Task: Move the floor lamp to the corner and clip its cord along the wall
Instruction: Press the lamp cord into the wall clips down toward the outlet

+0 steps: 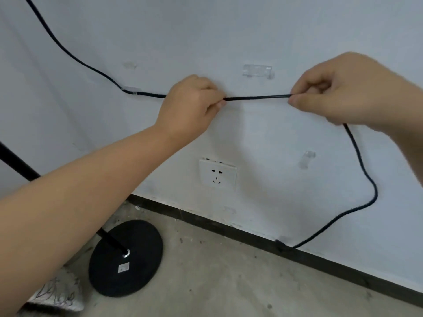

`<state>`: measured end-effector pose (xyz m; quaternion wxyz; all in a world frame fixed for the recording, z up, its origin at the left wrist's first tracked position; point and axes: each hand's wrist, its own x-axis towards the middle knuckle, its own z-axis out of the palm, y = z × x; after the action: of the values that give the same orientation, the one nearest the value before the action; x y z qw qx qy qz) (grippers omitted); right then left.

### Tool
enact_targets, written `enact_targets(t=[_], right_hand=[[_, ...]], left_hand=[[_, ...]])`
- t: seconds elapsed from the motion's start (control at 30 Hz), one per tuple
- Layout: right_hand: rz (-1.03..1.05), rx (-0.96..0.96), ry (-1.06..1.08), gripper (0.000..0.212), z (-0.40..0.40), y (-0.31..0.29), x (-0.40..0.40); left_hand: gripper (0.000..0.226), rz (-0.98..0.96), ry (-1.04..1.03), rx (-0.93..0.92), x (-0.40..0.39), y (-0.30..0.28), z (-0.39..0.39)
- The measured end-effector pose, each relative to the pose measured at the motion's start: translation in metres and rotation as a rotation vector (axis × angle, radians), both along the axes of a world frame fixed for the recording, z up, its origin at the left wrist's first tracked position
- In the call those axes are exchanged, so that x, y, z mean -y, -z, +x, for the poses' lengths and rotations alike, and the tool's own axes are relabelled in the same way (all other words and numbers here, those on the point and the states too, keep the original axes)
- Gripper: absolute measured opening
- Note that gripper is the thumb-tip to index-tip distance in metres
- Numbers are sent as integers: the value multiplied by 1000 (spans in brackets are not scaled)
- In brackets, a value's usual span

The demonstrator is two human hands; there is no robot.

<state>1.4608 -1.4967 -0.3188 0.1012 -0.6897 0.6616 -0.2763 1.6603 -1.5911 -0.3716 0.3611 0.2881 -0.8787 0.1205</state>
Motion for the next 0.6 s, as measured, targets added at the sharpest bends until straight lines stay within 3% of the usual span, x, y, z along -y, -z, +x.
enact_targets(t=[0.13, 0.23, 0.6], right_hand=[[-147, -52, 26, 10, 1, -11, -5], [-240, -115, 49, 15, 6, -15, -6], [-275, -236, 133, 16, 14, -31, 0]], left_hand=[[19, 24, -89, -148, 0, -1, -11], [20, -13, -146, -242, -3, -7, -16], [12, -80, -66, -177, -6, -14, -23]])
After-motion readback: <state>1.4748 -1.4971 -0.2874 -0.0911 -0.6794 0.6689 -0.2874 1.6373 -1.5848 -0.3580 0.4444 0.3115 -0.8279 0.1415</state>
